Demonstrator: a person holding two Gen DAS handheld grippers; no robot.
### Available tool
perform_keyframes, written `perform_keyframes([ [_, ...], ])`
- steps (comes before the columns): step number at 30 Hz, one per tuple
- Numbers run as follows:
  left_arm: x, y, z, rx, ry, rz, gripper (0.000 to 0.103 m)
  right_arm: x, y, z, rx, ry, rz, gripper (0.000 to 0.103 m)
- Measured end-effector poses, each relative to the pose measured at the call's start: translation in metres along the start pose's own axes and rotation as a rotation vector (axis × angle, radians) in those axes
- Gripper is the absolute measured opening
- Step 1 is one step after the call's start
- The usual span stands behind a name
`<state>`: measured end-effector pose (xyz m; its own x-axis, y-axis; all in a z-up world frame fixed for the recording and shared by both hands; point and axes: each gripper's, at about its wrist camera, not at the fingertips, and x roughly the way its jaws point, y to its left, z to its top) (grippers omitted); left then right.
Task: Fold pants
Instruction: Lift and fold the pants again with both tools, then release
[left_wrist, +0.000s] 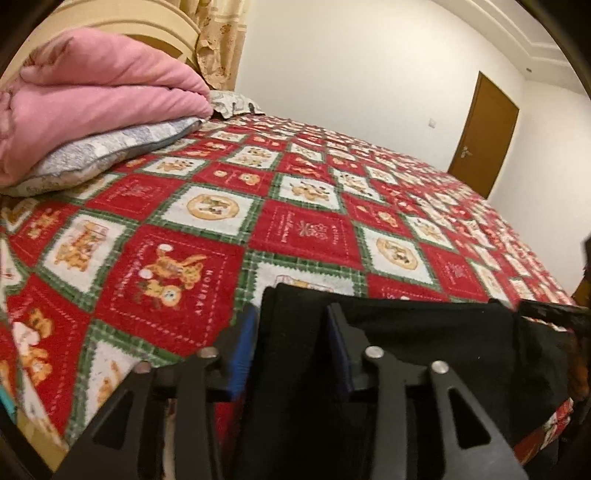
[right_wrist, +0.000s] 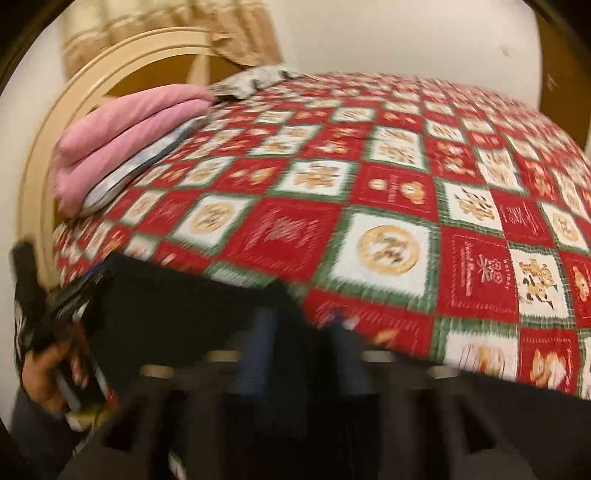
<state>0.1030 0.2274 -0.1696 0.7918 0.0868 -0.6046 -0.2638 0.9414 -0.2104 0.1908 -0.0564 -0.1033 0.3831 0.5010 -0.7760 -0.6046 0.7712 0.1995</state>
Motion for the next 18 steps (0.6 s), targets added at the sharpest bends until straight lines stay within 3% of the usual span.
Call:
perform_keyframes([
  [2,-0.006,-0.004,-0.003,0.019,-0.014,0.040,0.064,-0.012,0.019,-0.018,-0.048,-0.018,0.039,0.062],
  [7,-0.007,-0.013,-0.010,0.084,-0.015,0.099,0.064,-0.011,0.053,-0.055,-0.140,0.004,0.014,0.062],
  [11,-0.006,-0.009,-0.013,0.077,-0.013,0.101,0.067,0.005,0.059,-0.077,-0.164,0.042,0.015,0.062],
  [14,-0.007,-0.006,-0.013,0.064,-0.011,0.102,0.070,0.005,0.068,-0.080,-0.232,0.034,-0.029,0.062],
  [18,-0.018,-0.014,-0.007,0.072,-0.028,0.116,0.068,-0.018,0.053,-0.069,-0.171,-0.017,0.029,0.062],
])
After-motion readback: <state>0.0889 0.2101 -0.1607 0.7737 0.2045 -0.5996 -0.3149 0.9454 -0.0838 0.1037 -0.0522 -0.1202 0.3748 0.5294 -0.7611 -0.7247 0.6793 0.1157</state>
